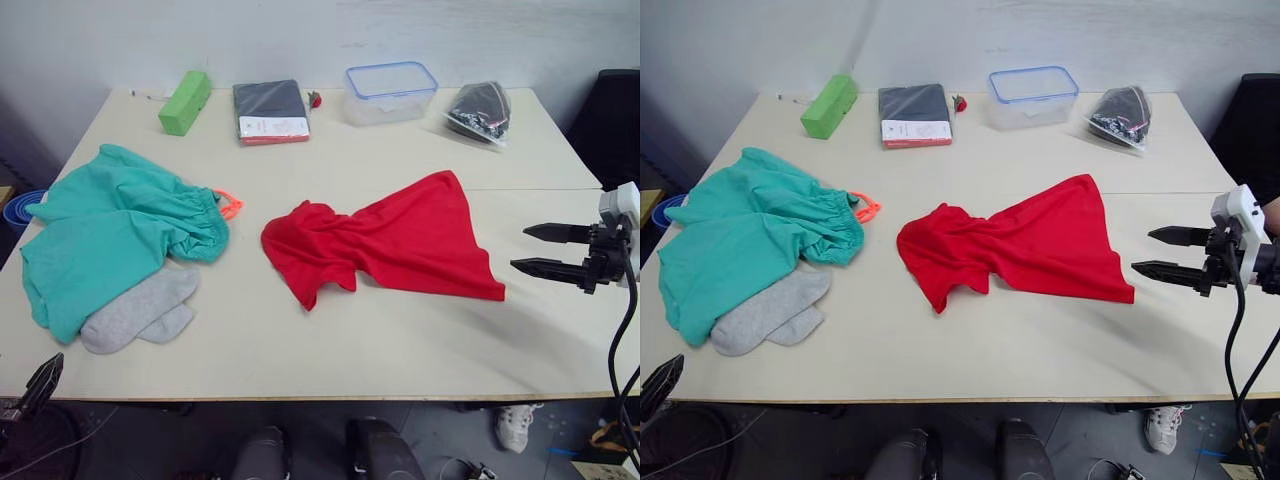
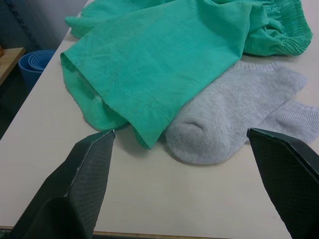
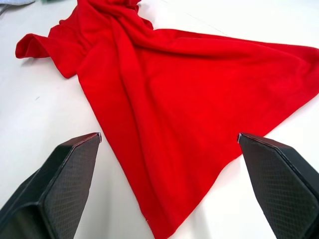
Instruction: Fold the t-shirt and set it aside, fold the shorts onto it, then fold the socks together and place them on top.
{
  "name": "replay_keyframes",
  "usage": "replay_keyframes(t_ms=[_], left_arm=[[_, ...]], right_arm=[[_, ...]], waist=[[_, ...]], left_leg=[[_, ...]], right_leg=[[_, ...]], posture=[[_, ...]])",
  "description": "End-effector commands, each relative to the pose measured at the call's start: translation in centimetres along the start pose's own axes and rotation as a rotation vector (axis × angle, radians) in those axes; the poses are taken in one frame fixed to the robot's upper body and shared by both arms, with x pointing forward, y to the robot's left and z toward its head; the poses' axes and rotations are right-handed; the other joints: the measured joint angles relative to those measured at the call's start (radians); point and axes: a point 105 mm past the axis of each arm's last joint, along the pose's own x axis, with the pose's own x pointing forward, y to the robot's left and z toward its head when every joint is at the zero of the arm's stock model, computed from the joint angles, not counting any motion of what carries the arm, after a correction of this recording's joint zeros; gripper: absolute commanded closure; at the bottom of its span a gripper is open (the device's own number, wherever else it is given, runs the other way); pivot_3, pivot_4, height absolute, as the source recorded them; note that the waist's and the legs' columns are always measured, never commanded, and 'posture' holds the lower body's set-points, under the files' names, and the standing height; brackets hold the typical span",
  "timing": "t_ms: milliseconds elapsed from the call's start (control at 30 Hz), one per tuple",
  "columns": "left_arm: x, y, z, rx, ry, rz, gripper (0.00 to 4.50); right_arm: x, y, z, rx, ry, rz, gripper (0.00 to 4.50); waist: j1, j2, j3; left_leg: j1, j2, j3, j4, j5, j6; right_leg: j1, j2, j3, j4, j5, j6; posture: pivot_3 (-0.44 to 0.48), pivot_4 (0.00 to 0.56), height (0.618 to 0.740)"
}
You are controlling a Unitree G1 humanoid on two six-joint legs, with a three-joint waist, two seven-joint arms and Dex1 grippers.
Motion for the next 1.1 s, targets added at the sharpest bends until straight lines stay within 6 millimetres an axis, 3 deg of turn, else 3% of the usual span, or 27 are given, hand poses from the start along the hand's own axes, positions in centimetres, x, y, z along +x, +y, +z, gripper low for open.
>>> replay_keyframes(t_ms=[33, 333, 667, 833, 1000, 1100], left_arm=[[-0.7, 0.6, 1.1, 0.033, -0.041, 0.04, 0.05], [-0.6, 0.7, 1.3, 0.038, -0.027, 0.045, 0.05], [0.8, -1.0, 1.9, 0.077, -0.025, -0.031, 0.05], [2.4, -5.0, 3.0, 0.148, -0.019, -0.218, 0.05], [5.1, -11.1, 5.5, 0.233, -0.065, -0.498, 0.05], [6.8, -15.5, 6.3, 0.357, -0.053, -0.756, 0.05]], right_arm=[[-0.1, -0.1, 0.9, -0.038, -0.022, 0.006, 0.03], [0.1, -0.1, 0.5, -0.048, -0.02, 0.003, 0.03], [-0.2, -0.3, 0.5, -0.072, -0.026, -0.033, 0.03], [-0.3, 0.3, 0.8, -0.121, -0.014, -0.025, 0.03], [0.0, 2.6, 1.4, -0.182, -0.001, 0.018, 0.03], [0.3, 4.8, 1.1, -0.23, 0.04, 0.039, 0.03]], waist=[[0.0, 0.0, 0.0], [0.0, 0.0, 0.0], [0.0, 0.0, 0.0], [0.004, 0.0, 0.0], [0.008, 0.001, 0.0], [0.012, 0.001, 0.0]], left_leg=[[0.0, 0.0, 0.0, 0.0, 0.0, 0.0], [0.0, 0.0, 0.0, 0.0, 0.0, 0.0], [0.0, 0.0, 0.0, 0.002, 0.0, 0.0], [0.0, 0.0, 0.0, 0.003, 0.0, 0.0], [0.0, 0.0, 0.0, 0.005, 0.002, 0.0], [0.003, 0.0, -0.001, 0.005, 0.003, -0.001]], right_leg=[[0.0, 0.0, 0.0, 0.0, 0.0, 0.0], [0.0, 0.0, -0.001, 0.0, 0.0, 0.001], [0.0, 0.0, -0.001, 0.001, 0.001, 0.001], [0.001, 0.0, -0.001, 0.003, 0.001, 0.001], [0.001, 0.0, -0.001, 0.007, 0.001, 0.001], [0.003, 0.0, -0.002, 0.009, 0.001, 0.001]], posture=[[0.0, 0.15, 0.74], [0.0, 0.15, 0.74], [0.0, 0.15, 0.74], [0.0, 0.15, 0.74], [0.0, 0.15, 0.74], [0.0, 0.15, 0.74]])
